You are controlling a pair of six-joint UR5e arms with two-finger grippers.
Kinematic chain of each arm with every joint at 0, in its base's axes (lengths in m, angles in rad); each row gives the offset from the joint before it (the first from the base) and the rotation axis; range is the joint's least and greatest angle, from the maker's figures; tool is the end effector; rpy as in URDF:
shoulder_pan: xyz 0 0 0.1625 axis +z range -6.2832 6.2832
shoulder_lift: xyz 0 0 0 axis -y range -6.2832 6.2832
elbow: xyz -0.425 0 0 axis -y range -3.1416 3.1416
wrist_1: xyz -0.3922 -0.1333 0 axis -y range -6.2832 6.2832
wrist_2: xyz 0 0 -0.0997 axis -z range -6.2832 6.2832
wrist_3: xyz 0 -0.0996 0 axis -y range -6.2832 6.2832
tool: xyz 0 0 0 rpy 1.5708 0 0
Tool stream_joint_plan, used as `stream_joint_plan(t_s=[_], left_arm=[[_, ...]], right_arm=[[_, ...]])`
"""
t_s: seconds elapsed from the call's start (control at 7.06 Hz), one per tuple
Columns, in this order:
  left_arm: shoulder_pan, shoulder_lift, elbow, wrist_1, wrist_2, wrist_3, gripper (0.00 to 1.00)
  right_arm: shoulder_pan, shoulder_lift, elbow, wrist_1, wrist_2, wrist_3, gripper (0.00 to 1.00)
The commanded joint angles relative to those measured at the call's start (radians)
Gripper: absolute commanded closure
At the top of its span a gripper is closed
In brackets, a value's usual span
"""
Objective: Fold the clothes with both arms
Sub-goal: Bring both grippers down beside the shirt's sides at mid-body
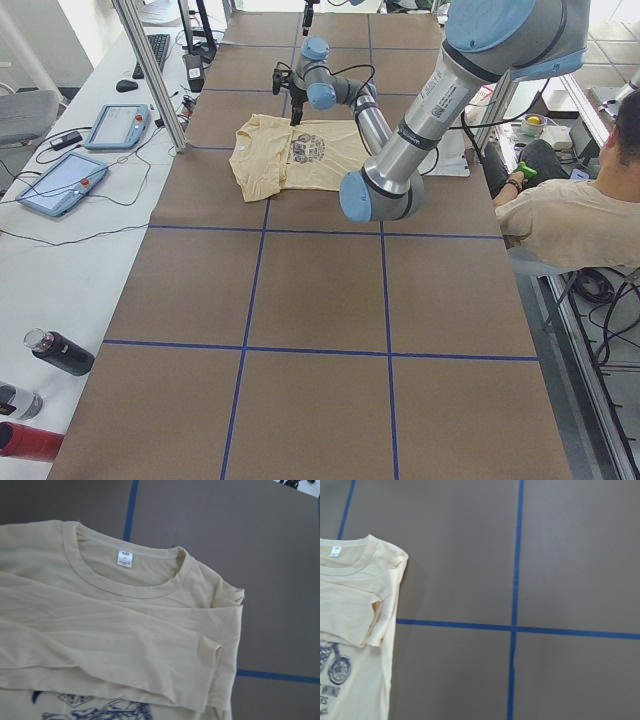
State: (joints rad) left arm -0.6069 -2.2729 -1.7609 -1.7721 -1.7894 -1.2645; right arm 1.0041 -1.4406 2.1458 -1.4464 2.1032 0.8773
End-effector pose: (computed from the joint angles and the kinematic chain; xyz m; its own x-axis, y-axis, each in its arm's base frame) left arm 0.4725 -0.4641 0.1378 0.4799 0.0251 -0.8769 0.2662 0.9483 0.1728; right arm -0.1903 -0.4531 0.3141 0.6149 -0.0596 0.7863 -0.1727 0.9628 0.2080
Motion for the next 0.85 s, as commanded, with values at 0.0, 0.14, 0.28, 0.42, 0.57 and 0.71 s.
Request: stream_joint_plan(t_s=[0.0,0.14,0.28,0.42,0.57,0.71], left_arm=[[0.01,0.266,-0.27,0.013,-0.002,0.1,0.0],[0.022,0.324,-0.305,0.008,0.005,0.102,0.0],[0.07,0.392,-0.328,-0.031,0.039,0.1,0.0],[0.147,0.477,-0.328,-0.114,0.118,0.077,0.0],[0.217,0.557,-0.327,-0.222,0.154,-0.005,0.0],[0.307,0.599,-0.324,-0.24,0.216,-0.077,0.0]], right_arm=[[-0.263,0.008,0.119,0.009,-0.209,0.289,0.0],[-0.4,0.006,0.158,0.003,-0.332,0.383,0.0],[-0.547,0.003,0.183,-0.003,-0.462,0.463,0.0],[-0.655,0.003,0.186,-0.07,-0.554,0.523,0.0],[-0.718,0.003,0.192,-0.121,-0.622,0.554,0.0],[-0.731,0.002,0.191,-0.123,-0.627,0.557,0.0]])
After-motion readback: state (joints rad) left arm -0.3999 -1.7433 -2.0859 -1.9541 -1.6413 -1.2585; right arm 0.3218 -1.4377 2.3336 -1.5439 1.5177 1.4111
